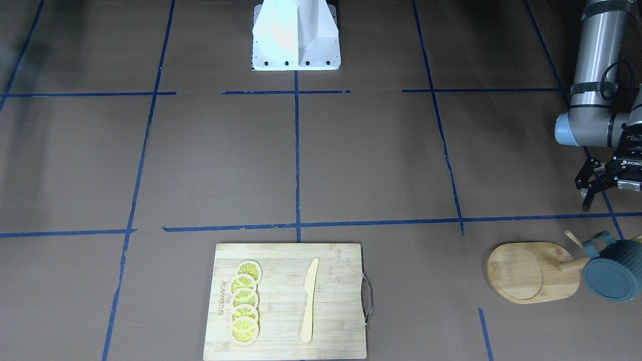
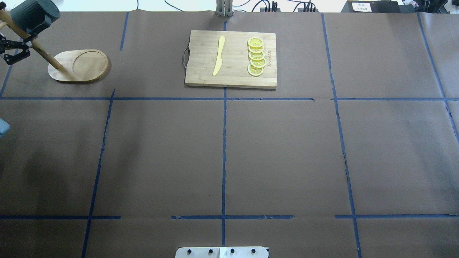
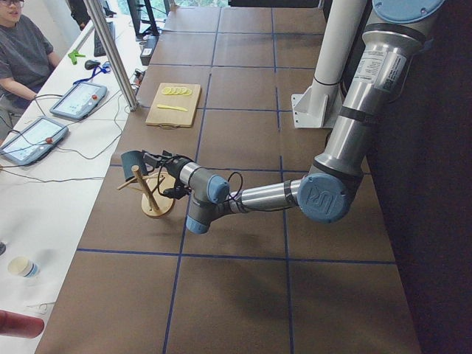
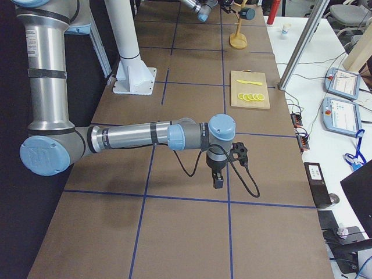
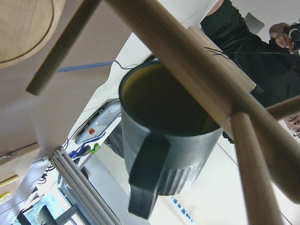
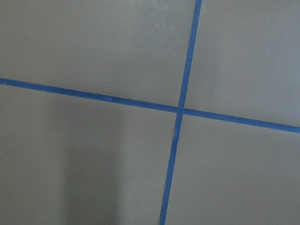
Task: Hang cup on storage rack
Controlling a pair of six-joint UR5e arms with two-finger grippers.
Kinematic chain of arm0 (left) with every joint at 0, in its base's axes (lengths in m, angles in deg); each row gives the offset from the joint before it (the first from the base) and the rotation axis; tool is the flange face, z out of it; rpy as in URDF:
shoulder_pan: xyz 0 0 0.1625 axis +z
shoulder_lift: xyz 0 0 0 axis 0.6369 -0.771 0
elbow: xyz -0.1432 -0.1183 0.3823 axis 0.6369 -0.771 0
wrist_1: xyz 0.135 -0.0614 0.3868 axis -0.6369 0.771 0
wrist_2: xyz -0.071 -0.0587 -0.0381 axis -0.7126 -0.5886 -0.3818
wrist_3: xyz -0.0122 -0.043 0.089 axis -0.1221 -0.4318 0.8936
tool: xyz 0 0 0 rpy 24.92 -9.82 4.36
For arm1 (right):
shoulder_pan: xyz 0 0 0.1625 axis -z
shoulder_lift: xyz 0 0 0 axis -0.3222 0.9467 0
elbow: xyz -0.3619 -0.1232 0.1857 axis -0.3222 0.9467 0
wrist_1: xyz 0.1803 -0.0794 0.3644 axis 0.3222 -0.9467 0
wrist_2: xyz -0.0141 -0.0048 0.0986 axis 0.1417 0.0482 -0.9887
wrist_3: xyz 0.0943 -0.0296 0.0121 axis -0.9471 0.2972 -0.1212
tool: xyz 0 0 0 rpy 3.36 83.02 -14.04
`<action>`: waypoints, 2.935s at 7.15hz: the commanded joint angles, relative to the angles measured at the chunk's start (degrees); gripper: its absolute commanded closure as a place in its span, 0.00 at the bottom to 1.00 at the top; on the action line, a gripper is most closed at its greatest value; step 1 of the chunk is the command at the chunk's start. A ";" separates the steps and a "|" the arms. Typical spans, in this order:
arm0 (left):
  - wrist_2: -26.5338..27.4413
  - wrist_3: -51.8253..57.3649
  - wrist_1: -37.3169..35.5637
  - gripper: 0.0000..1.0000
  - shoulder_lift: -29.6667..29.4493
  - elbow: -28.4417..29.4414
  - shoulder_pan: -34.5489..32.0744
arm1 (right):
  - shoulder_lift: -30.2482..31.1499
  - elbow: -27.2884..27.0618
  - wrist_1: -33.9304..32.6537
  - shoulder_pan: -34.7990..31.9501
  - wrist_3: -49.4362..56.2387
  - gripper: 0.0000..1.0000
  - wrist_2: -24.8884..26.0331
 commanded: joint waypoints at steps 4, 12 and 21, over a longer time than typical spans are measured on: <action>-10.30 22.66 0.99 0.00 10.83 -15.59 -2.58 | 3.74 0.54 -0.11 -0.53 0.26 0.01 0.04; -53.32 119.68 -33.69 0.00 11.01 -15.25 -24.20 | 6.74 0.45 0.15 -3.16 2.28 0.00 -0.31; -10.34 191.41 -100.28 0.00 9.09 -20.49 -24.47 | 6.83 0.45 0.15 -3.08 2.11 0.00 -0.31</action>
